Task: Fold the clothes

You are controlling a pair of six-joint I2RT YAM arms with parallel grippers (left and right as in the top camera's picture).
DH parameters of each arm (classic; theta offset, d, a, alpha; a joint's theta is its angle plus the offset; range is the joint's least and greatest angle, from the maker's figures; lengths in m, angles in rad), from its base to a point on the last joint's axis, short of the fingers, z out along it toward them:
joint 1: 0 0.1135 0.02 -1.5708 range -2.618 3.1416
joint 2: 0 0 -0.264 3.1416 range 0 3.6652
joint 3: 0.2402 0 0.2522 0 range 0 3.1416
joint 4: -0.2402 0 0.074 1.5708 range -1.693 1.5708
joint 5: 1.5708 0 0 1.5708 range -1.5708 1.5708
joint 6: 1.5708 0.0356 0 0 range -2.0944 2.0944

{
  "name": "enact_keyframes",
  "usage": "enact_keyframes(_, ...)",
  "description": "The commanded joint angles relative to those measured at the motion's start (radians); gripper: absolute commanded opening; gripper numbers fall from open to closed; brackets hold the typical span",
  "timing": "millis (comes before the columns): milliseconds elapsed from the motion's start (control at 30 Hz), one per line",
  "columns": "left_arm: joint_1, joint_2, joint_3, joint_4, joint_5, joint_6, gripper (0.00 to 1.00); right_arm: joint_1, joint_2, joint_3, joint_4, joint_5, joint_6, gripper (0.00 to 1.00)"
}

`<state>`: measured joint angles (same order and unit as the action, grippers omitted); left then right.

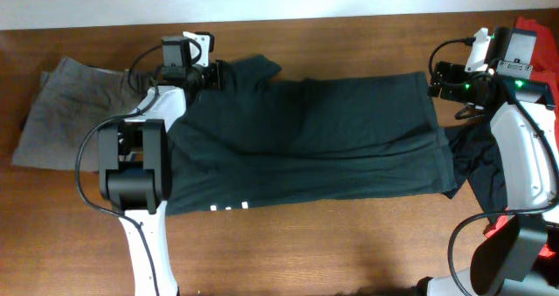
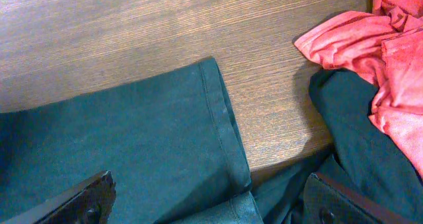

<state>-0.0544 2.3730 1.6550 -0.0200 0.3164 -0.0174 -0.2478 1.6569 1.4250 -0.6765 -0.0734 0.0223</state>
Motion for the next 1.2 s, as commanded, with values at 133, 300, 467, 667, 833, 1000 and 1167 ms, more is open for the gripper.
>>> enact_keyframes(133, -0.004, 0.052, 0.017, -0.018, -0.005, 0.014, 0.39, 0.005, 0.002, 0.015, -0.004, -0.005, 0.000, 0.95)
enact_keyframes(300, -0.003, 0.050, 0.046, -0.025, 0.096, 0.008, 0.08, 0.005, 0.002, 0.015, -0.003, -0.005, 0.000, 0.90)
enact_keyframes(467, -0.002, 0.050, 0.140, -0.135, 0.121, -0.035, 0.03, 0.005, 0.002, 0.015, 0.008, -0.002, -0.001, 0.77)
enact_keyframes(667, 0.003, 0.050, 0.285, -0.374, 0.054, -0.112, 0.03, 0.005, 0.007, 0.027, 0.038, -0.002, -0.012, 0.68)
enact_keyframes(833, 0.006, 0.050, 0.372, -0.536, -0.021, -0.126, 0.02, 0.005, 0.050, 0.100, 0.024, -0.002, -0.012, 0.67)
enact_keyframes(1000, 0.009, 0.050, 0.396, -0.611, -0.064, -0.128, 0.02, 0.005, 0.164, 0.236, 0.000, -0.003, -0.012, 0.68)
enact_keyframes(1167, 0.016, 0.050, 0.396, -0.642, -0.063, -0.152, 0.01, 0.005, 0.369, 0.499, -0.139, -0.014, -0.021, 0.69)
